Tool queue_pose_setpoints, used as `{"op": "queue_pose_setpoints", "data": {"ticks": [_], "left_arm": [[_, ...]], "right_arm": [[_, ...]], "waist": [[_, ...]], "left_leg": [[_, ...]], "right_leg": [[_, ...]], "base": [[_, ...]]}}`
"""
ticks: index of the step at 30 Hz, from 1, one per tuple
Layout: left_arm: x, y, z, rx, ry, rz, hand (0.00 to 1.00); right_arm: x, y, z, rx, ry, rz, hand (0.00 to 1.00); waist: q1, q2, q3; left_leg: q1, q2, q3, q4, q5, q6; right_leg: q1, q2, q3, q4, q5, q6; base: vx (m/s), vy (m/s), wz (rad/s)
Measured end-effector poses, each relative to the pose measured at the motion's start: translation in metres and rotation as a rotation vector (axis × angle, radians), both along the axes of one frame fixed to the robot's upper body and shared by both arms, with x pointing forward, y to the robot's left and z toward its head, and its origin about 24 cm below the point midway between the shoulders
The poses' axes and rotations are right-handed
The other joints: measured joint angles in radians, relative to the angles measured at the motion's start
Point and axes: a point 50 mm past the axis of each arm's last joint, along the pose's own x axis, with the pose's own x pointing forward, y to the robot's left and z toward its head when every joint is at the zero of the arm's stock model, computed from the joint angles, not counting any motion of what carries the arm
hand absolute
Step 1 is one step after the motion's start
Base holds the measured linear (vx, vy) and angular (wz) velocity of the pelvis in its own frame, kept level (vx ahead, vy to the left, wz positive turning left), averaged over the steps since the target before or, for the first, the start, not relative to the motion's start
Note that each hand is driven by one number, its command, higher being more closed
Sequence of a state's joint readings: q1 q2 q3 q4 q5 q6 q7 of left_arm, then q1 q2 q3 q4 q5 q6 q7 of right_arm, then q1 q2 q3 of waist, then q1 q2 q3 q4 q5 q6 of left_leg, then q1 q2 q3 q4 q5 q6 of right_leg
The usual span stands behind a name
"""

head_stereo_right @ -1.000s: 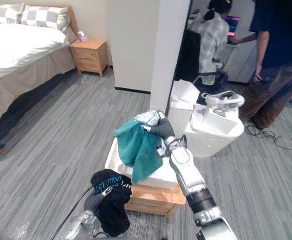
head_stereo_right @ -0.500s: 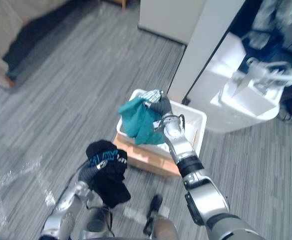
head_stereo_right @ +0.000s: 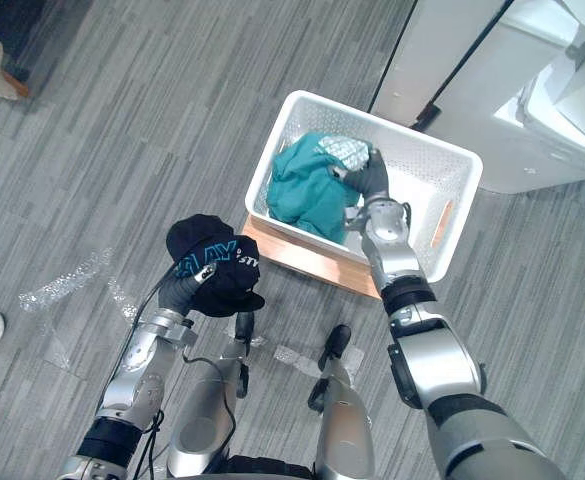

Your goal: Tidy the bed and pick cloth on bed and put in laundry

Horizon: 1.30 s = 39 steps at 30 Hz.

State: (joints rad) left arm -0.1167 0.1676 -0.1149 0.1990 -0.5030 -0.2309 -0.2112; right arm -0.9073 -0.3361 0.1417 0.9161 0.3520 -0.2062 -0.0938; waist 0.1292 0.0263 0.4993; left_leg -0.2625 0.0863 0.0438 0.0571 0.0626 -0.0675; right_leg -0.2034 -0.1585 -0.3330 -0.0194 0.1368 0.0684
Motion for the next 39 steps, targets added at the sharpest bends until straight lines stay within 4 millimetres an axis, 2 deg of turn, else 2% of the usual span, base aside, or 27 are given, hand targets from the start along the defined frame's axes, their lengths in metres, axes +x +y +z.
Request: {"op": "queue_pose_setpoints", "data": {"ticks": [2, 6, 12, 14, 17, 20, 23, 25, 27, 29, 33, 36, 38, 39], "left_arm": [[0.000, -0.002, 0.000, -0.003, -0.001, -0.006, 1.00], [0.000, 0.000, 0.001, -0.028, -0.001, -0.002, 1.00], [-0.015, 0.002, 0.006, -0.039, -0.031, 0.004, 1.00], [-0.022, 0.003, 0.006, -0.041, -0.033, 0.007, 1.00], [-0.034, 0.008, -0.007, -0.036, 0.027, 0.019, 1.00], [-0.053, 0.013, -0.027, -0.022, 0.126, 0.027, 1.00], [-0.063, 0.015, -0.038, -0.017, 0.186, 0.030, 1.00], [-0.070, 0.015, -0.043, -0.019, 0.211, 0.036, 1.00], [-0.073, 0.016, -0.045, -0.017, 0.222, 0.037, 1.00], [-0.079, 0.016, -0.049, 0.010, 0.239, 0.036, 1.00], [-0.085, 0.018, -0.054, 0.012, 0.263, 0.044, 1.00], [-0.088, 0.021, -0.055, 0.012, 0.272, 0.056, 1.00], [-0.092, 0.023, -0.058, 0.009, 0.284, 0.071, 1.00], [-0.094, 0.024, -0.059, 0.006, 0.296, 0.084, 1.00]], "right_arm": [[-0.001, -0.004, 0.001, -0.008, -0.015, -0.010, 0.00], [-0.003, -0.012, 0.003, -0.043, -0.034, -0.030, 0.00], [-0.019, -0.007, -0.005, -0.107, -0.092, -0.015, 0.00], [-0.026, -0.006, -0.009, -0.102, -0.108, -0.008, 0.00], [-0.041, 0.001, -0.024, -0.104, -0.106, 0.009, 0.00], [-0.061, 0.009, -0.054, -0.106, -0.044, 0.026, 0.00], [-0.073, 0.013, -0.068, -0.152, -0.012, 0.039, 0.00], [-0.081, 0.014, -0.079, -0.233, 0.032, 0.047, 0.00], [-0.085, 0.016, -0.086, -0.298, 0.059, 0.054, 0.00], [-0.092, 0.015, -0.102, -0.481, 0.124, 0.058, 0.00], [-0.096, 0.015, -0.113, -0.629, 0.183, 0.065, 0.00], [-0.105, 0.003, -0.120, -0.655, 0.237, 0.034, 0.00], [-0.114, -0.012, -0.125, -0.624, 0.275, -0.018, 0.00], [-0.123, -0.026, -0.131, -0.591, 0.311, -0.077, 0.00]], "waist": [[-0.010, 0.004, -0.002], [-0.011, 0.004, -0.002], [-0.017, 0.003, -0.003], [-0.018, -0.007, -0.008], [-0.015, -0.036, -0.053], [-0.021, -0.085, -0.141], [-0.028, -0.109, -0.198], [-0.028, -0.116, -0.239], [-0.031, -0.118, -0.253], [-0.032, -0.124, -0.288], [-0.032, -0.134, -0.311], [-0.032, -0.143, -0.323], [-0.034, -0.146, -0.331], [-0.039, -0.147, -0.345]], "left_leg": [[0.005, 0.001, 0.007, 0.001, 0.000, 0.000], [0.031, 0.006, 0.032, -0.004, -0.001, 0.000], [0.124, 0.025, 0.061, -0.008, -0.018, -0.006], [0.160, 0.032, 0.076, -0.022, -0.020, -0.007], [0.208, 0.043, 0.098, -0.055, -0.023, -0.012], [0.254, 0.057, 0.115, -0.086, -0.026, -0.017], [0.287, 0.059, 0.130, -0.091, -0.036, -0.026], [0.302, 0.058, 0.141, -0.090, -0.050, -0.025], [0.319, 0.056, 0.143, -0.091, -0.054, -0.025], [0.336, 0.054, 0.145, -0.091, -0.066, -0.025], [0.351, 0.053, 0.152, -0.093, -0.071, -0.023], [0.354, 0.051, 0.157, -0.101, -0.080, -0.024], [0.361, 0.050, 0.168, -0.109, -0.079, -0.025], [0.363, 0.048, 0.168, -0.110, -0.079, -0.025]], "right_leg": [[-0.001, 0.001, 0.012, 0.000, 0.000, -0.001], [0.006, 0.005, 0.029, 0.004, -0.001, -0.002], [0.081, 0.021, 0.051, 0.001, -0.009, -0.012], [0.107, 0.030, 0.062, -0.004, -0.011, -0.013], [0.135, 0.043, 0.073, -0.023, -0.019, -0.010], [0.179, 0.062, 0.079, -0.057, -0.020, -0.008], [0.209, 0.065, 0.089, -0.073, -0.021, -0.008], [0.221, 0.065, 0.100, -0.074, -0.024, -0.003], [0.237, 0.063, 0.100, -0.074, -0.028, 0.003], [0.254, 0.060, 0.100, -0.074, -0.035, 0.007], [0.264, 0.057, 0.106, -0.074, -0.038, 0.009], [0.263, 0.055, 0.110, -0.074, -0.040, 0.011], [0.263, 0.054, 0.111, -0.074, -0.043, 0.016], [0.263, 0.053, 0.111, -0.074, -0.045, 0.020]], "base": [[0.02, 0.008, -0.09], [0.02, 0.000, -0.18], [0.02, -0.005, -0.15], [0.00, -0.024, -0.19], [0.02, -0.034, -0.19], [0.09, -0.048, -0.12], [0.10, -0.014, -0.11], [0.06, 0.010, -0.14], [0.06, 0.014, -0.02], [0.04, 0.019, -0.01], [0.01, 0.005, -0.03], [0.00, 0.003, -0.02], [0.01, 0.009, -0.05], [0.04, 0.011, -0.01]]}}
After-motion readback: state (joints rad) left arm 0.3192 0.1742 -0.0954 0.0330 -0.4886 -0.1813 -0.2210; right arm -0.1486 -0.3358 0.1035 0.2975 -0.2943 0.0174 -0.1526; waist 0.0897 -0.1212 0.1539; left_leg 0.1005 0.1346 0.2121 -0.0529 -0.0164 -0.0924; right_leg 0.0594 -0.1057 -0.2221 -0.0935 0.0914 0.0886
